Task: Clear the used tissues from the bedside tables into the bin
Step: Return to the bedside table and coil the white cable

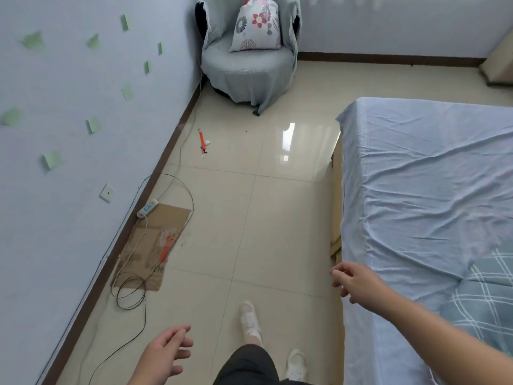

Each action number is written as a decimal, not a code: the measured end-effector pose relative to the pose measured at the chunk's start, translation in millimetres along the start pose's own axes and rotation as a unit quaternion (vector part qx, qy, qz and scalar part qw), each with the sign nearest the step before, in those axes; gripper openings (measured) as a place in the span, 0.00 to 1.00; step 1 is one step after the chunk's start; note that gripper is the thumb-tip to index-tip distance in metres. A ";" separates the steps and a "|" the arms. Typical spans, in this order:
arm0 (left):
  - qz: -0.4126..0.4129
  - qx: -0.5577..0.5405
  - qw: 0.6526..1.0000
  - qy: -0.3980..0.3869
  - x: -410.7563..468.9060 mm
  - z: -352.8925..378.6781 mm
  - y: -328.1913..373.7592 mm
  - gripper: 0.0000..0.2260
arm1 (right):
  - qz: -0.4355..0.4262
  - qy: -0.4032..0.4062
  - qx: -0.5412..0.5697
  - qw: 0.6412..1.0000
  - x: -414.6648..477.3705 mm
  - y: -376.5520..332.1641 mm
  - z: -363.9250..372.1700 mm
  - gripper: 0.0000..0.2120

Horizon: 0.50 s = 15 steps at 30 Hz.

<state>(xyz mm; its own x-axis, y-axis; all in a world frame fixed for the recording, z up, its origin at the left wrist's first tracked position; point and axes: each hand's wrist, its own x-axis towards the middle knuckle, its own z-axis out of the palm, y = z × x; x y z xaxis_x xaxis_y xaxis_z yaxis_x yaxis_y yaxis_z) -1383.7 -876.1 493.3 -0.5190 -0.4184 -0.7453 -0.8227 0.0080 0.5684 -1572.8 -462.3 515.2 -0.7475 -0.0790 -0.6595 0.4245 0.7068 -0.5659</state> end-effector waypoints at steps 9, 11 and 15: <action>0.025 0.033 0.998 -0.049 180.7 14.0 178.9 0.09 | 0.033 0.029 0.030 0.999 126.3 -102.0 -47.9 0.07; 0.049 0.061 0.994 -0.073 213.0 14.4 237.7 0.10 | 0.050 0.038 0.043 0.997 140.0 -112.7 -57.5 0.08; 0.096 0.089 0.986 -0.098 267.0 28.2 360.5 0.10 | 0.098 0.053 0.061 0.992 175.3 -125.9 -82.4 0.08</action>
<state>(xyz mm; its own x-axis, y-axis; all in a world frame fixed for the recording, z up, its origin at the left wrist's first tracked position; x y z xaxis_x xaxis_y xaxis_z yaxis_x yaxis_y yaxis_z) -1825.4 -959.3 489.4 -0.6902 -0.2091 -0.6928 -0.7230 0.2377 0.6486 -1799.3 -507.2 511.6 -0.6917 0.1298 -0.7105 0.6203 0.6105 -0.4924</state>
